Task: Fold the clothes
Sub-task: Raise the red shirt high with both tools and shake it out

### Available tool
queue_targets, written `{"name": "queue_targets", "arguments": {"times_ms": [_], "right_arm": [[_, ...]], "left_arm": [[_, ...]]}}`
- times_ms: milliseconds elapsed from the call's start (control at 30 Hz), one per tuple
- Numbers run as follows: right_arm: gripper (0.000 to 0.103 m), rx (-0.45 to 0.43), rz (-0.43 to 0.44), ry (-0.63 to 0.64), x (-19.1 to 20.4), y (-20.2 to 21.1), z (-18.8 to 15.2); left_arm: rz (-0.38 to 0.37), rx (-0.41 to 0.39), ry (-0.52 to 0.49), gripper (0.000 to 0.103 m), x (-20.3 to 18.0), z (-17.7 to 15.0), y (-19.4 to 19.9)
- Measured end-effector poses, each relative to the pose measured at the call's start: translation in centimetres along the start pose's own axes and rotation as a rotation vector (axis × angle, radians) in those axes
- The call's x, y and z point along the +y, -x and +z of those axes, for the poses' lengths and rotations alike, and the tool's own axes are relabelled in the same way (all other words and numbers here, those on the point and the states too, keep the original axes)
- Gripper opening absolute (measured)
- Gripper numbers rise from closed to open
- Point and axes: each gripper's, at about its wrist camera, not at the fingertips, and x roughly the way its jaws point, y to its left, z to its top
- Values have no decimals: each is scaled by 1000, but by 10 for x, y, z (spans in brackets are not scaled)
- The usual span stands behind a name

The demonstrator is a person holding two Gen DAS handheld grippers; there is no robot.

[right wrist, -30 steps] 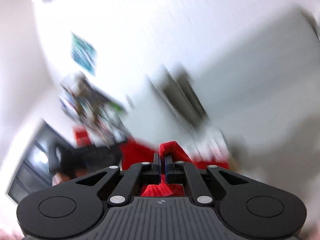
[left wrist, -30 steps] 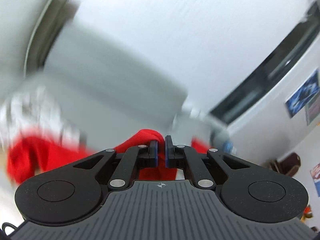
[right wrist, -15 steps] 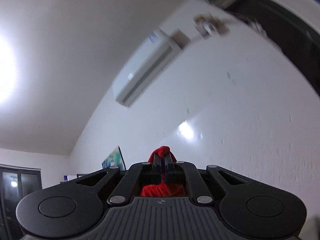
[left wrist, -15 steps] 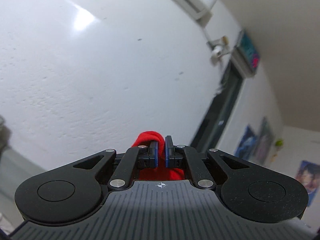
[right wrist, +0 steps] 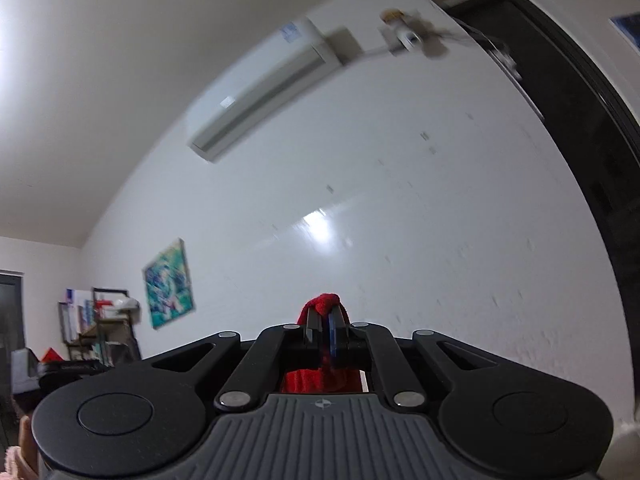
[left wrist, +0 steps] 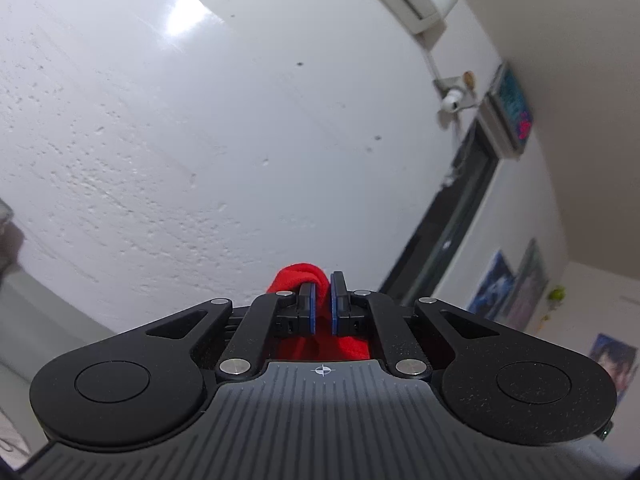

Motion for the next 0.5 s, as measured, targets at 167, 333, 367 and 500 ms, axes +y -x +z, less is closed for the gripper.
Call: {"name": "queue_targets", "arguments": {"times_ms": [167, 333, 367, 500], "right_arm": [[5, 120, -173, 31, -17, -86, -35], [5, 74, -299, 152, -32, -154, -46], [5, 30, -284, 151, -28, -157, -31], [5, -170, -248, 269, 6, -136, 21]], "left_arm": [[196, 109, -1, 6, 45, -27, -116], [258, 51, 79, 6, 73, -18, -192], [243, 8, 57, 6, 64, -4, -198], [126, -138, -93, 7, 14, 44, -193]]}}
